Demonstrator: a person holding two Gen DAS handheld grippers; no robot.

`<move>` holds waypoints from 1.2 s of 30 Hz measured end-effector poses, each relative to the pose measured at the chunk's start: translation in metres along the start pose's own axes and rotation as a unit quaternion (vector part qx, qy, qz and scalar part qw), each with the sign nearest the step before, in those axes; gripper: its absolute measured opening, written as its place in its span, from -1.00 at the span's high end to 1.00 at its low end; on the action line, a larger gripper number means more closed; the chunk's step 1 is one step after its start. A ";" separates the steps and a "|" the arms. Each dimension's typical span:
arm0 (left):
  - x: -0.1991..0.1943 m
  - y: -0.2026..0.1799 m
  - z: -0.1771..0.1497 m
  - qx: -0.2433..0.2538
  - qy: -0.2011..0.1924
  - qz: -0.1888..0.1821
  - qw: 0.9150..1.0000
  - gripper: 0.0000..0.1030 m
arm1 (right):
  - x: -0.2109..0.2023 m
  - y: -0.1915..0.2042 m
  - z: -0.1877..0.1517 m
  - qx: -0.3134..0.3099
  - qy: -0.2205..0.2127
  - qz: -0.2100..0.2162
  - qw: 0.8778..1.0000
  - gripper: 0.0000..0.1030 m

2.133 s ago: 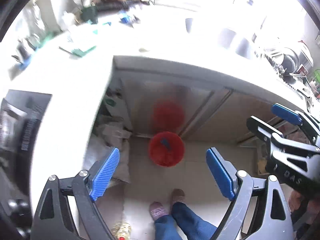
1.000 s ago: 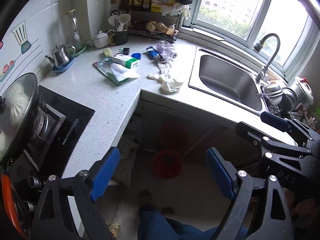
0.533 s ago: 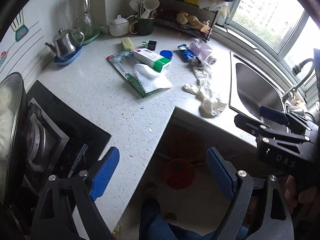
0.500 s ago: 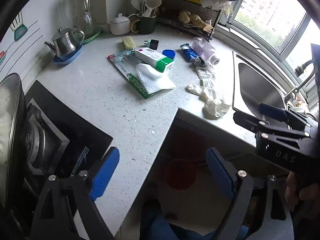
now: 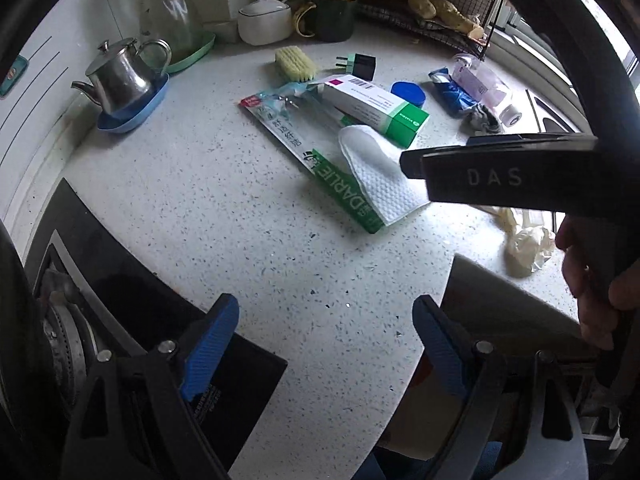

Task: Collect trash
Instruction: 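Lower the right gripper onto the white wipe and close on it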

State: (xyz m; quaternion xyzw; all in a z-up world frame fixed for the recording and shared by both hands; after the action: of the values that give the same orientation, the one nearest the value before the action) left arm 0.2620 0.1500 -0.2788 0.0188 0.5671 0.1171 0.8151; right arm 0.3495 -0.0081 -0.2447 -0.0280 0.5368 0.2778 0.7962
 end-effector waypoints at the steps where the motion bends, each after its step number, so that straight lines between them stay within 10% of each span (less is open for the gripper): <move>1: 0.004 0.002 -0.001 -0.001 0.004 -0.004 1.000 -0.74 | 0.008 0.002 0.001 0.001 0.009 0.007 1.000 -0.32; 9: 0.018 0.014 0.000 -0.015 0.018 -0.002 1.000 -1.00 | 0.045 0.002 -0.006 0.019 0.044 0.030 0.998 -0.32; 12: 0.018 0.015 0.001 -0.017 0.020 -0.002 1.000 -1.00 | 0.042 -0.001 -0.011 0.019 0.043 0.031 0.998 0.08; 36: 0.007 -0.003 0.014 -0.019 0.008 -0.026 0.999 -1.00 | -0.042 -0.031 -0.036 0.048 -0.017 0.041 0.998 0.13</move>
State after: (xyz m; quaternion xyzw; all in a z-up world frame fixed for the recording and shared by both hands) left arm 0.2776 0.1497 -0.2813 -0.0123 0.5719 0.1070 0.8133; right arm 0.3224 -0.0639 -0.2314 0.0372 0.5363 0.2847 0.7937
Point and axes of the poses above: each gripper's, at about its wrist camera, not at the fingertips, and x roughly the way its jaws point, y to its left, z to its top, the point moved 8 cm from there along x, roughly the way its jaws point, and after that the axes turned 14 degrees about z, right-handed, at the moved point
